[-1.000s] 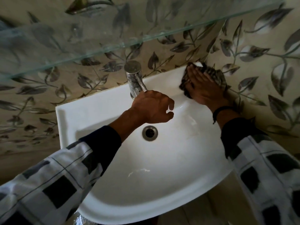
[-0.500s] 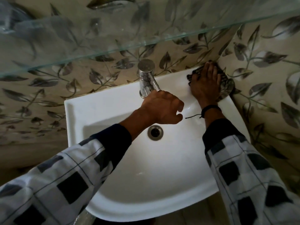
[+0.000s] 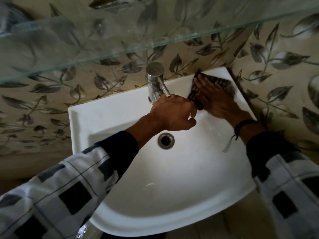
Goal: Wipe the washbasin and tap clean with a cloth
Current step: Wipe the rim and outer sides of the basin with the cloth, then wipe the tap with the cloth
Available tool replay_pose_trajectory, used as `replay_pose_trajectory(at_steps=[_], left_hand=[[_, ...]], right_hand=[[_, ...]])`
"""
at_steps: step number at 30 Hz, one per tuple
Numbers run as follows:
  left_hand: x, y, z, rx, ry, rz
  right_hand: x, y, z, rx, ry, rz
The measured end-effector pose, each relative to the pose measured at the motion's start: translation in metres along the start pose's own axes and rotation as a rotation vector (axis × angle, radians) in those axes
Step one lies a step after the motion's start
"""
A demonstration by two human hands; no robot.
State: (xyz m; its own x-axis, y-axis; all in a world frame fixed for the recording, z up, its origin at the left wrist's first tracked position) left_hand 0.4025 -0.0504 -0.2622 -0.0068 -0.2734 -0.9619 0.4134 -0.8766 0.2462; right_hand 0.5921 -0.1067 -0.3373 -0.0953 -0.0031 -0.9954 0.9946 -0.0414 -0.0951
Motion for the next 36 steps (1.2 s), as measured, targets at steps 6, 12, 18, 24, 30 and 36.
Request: replay_pose_trajectory(at_steps=[6, 12, 18, 24, 30, 36], left_hand=[[-0.006, 0.002, 0.008, 0.031, 0.094, -0.009], [-0.008, 0.003, 0.019, 0.105, 0.248, 0.002], [-0.009, 0.0, 0.022, 0.153, 0.348, 0.074], [-0.008, 0.003, 0.026, 0.243, 0.2, -0.037], [0.011, -0.023, 0.061, 0.406, 0.326, -0.06], [0.014, -0.05, 0.104, 0.378, 0.297, -0.03]], right_hand=[[-0.005, -0.004, -0.009, 0.137, 0.001, -0.021], [-0.009, 0.009, -0.008, -0.047, -0.05, -0.042], [-0.002, -0.021, -0.008, -0.112, -0.073, -0.041], [-0.006, -0.025, -0.011, 0.071, -0.016, -0.018], [-0.01, -0.027, -0.014, 0.163, 0.016, -0.091], [-0.002, -0.045, -0.005, -0.062, -0.003, 0.003]])
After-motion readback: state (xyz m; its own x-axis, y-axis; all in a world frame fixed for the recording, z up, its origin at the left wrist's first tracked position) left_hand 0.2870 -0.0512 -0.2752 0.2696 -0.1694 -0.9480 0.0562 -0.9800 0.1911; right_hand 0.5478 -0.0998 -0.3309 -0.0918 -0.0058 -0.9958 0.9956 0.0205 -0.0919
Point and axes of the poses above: each hand's wrist, its own z-axis away from the middle knuckle, its own x-axis out of the palm, y = z × x, the point moved 3 cm from there along -z, towards the middle knuckle, and after that the axes turned 5 degrees about -x, right-handed, at the moved point
